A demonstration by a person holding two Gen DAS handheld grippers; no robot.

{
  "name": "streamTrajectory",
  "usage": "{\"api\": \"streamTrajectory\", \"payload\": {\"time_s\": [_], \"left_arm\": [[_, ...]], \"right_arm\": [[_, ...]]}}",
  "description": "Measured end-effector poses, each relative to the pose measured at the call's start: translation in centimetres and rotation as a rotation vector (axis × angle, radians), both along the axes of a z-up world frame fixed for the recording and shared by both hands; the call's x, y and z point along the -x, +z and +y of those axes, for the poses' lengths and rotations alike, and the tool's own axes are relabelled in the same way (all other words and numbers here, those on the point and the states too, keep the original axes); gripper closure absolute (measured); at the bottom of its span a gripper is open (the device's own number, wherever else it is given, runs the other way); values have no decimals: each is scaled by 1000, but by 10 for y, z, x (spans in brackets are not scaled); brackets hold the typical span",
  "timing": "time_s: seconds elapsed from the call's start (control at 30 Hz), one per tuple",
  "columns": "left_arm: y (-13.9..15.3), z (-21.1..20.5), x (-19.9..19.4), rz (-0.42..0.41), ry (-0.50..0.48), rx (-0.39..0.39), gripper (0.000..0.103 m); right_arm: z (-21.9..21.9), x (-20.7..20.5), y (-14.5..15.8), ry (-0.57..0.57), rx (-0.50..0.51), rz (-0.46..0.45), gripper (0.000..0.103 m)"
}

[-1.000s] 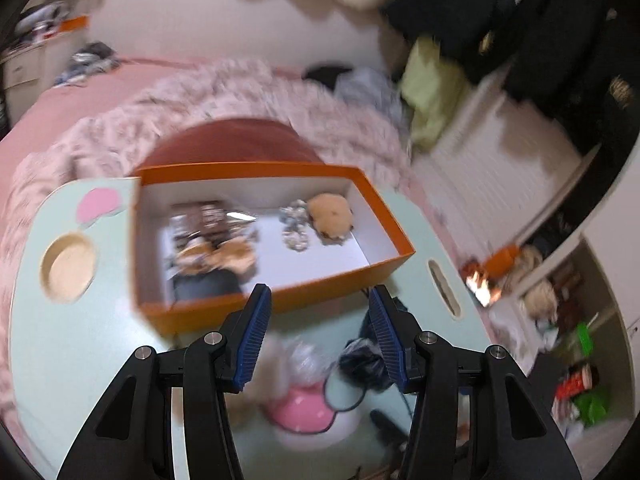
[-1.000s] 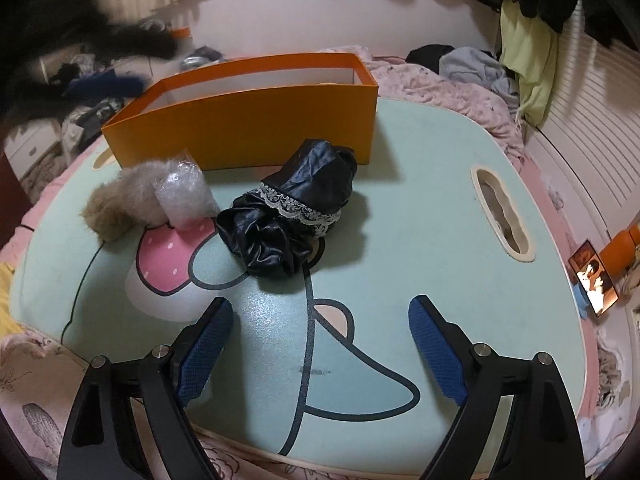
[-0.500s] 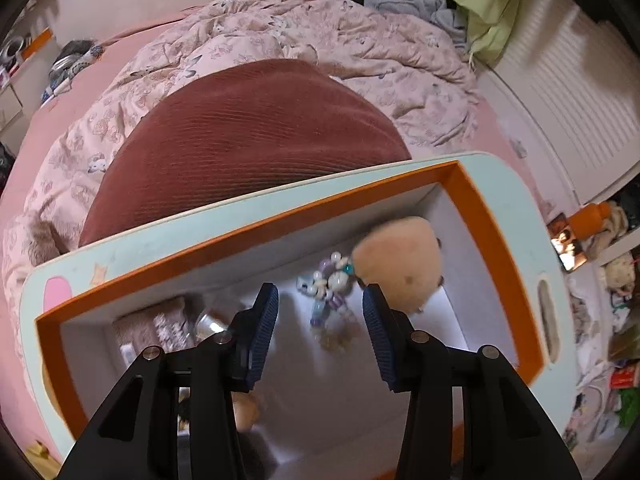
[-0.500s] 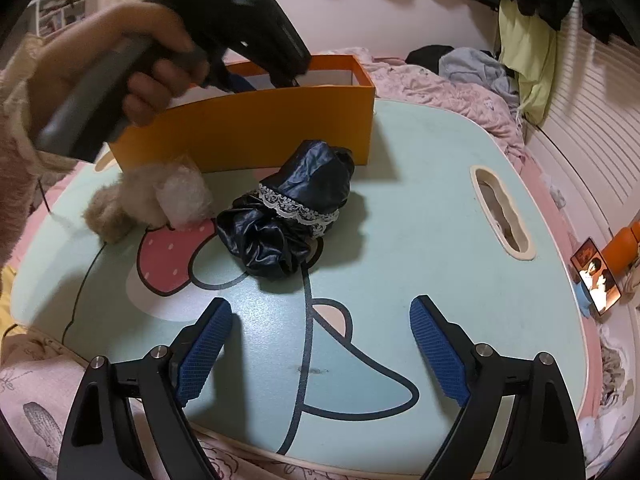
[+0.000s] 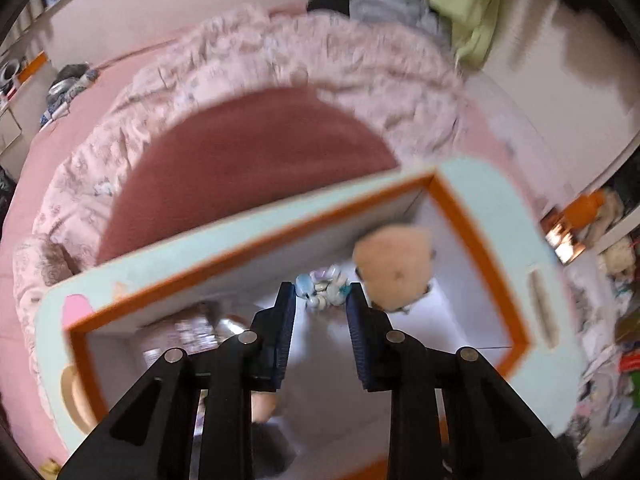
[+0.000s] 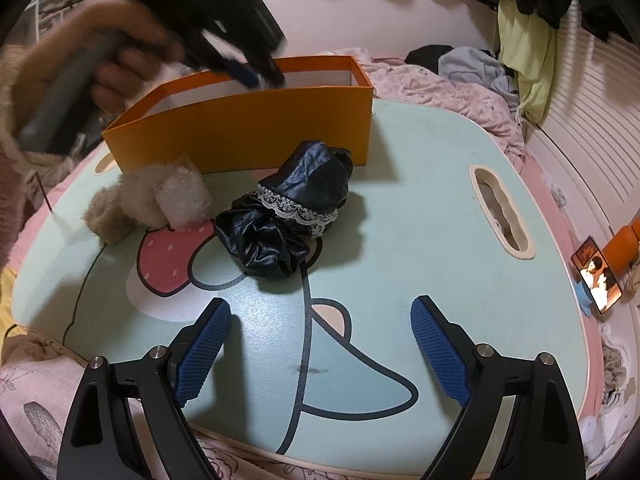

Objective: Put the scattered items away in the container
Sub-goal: 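Grasp the bead bracelet in the box with the left gripper, place on table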

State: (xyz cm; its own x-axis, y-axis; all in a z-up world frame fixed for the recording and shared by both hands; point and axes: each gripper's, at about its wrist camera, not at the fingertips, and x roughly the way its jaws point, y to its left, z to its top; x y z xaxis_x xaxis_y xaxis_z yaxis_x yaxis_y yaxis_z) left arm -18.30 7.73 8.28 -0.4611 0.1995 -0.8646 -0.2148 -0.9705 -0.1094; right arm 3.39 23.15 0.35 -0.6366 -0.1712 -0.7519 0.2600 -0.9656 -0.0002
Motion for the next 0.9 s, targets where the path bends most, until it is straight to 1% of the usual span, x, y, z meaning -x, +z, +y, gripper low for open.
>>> {"api": "streamTrajectory", "payload": {"time_s": [0.07, 0.17, 0.27, 0.33, 0.4, 0.47, 0.57, 0.63, 0.73, 0.83, 0.9], "left_arm": [[26, -10, -16, 49, -8, -48, 76], [66, -29, -52, 151, -20, -112, 76], [88, -45, -85, 215, -34, -181, 76], [92, -58, -111, 241, -37, -215, 76], [85, -70, -129, 243, -17, -228, 76], [70, -86, -144, 229, 28, -240, 76], [42, -113, -161, 212, 142, -233, 76], [21, -126, -171, 197, 198, -227, 76], [-12, -136, -178, 138, 230, -261, 76], [-29, -135, -182, 121, 242, -248, 76], [-36, -132, -183, 120, 247, -255, 76]], "right_arm": [[-1, -1, 0, 0, -1, 0, 11], [-1, -2, -1, 0, -2, 0, 11], [-1, -2, -1, 0, -2, 0, 11], [0, 0, -1, 0, -3, 0, 11], [-1, -1, -1, -1, -4, 0, 11], [-1, -1, -1, 0, -3, 0, 11], [-1, -1, -1, 0, -6, 0, 11], [-1, 0, -1, -1, -8, 0, 11], [1, 3, -1, 0, -11, 0, 10], [1, 4, -2, -1, -13, -1, 10], [1, 3, -1, -1, -13, 0, 10]]}}
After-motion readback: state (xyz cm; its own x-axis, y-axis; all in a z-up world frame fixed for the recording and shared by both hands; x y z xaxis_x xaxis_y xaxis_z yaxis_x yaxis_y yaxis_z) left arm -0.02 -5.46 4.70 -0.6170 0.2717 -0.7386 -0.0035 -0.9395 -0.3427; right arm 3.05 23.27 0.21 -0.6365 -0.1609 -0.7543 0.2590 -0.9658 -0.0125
